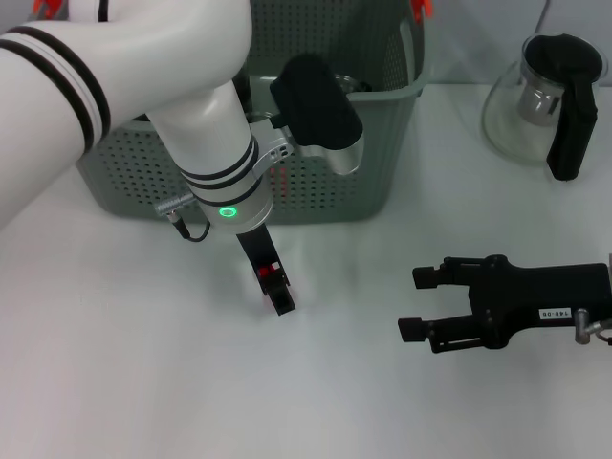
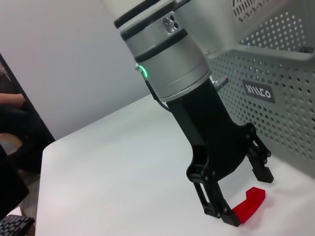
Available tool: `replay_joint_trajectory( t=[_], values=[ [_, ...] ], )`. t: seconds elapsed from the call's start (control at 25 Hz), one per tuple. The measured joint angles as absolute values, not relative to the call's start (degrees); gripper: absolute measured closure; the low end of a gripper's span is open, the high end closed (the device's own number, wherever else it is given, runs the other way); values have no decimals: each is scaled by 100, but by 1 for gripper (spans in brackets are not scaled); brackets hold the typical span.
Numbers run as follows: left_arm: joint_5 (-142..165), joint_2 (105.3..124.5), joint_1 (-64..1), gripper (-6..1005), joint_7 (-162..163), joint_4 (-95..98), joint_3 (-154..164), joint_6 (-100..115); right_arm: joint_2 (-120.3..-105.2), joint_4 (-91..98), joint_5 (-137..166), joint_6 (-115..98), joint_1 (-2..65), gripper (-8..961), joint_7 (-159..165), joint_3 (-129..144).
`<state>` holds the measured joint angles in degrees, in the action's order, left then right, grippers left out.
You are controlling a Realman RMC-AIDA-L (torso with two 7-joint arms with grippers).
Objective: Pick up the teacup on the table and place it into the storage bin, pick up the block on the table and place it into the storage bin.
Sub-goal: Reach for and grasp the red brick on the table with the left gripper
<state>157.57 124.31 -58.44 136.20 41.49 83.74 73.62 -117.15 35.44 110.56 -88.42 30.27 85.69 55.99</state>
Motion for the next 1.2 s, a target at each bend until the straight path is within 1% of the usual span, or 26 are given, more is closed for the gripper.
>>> replay_joint_trajectory(
  t=[1.2],
  values=[
    [15772,12454,-5853,187,13506,3990,8611,7300,-11700,3469,11066,-8807,3023,38,8481,5572]
  ],
)
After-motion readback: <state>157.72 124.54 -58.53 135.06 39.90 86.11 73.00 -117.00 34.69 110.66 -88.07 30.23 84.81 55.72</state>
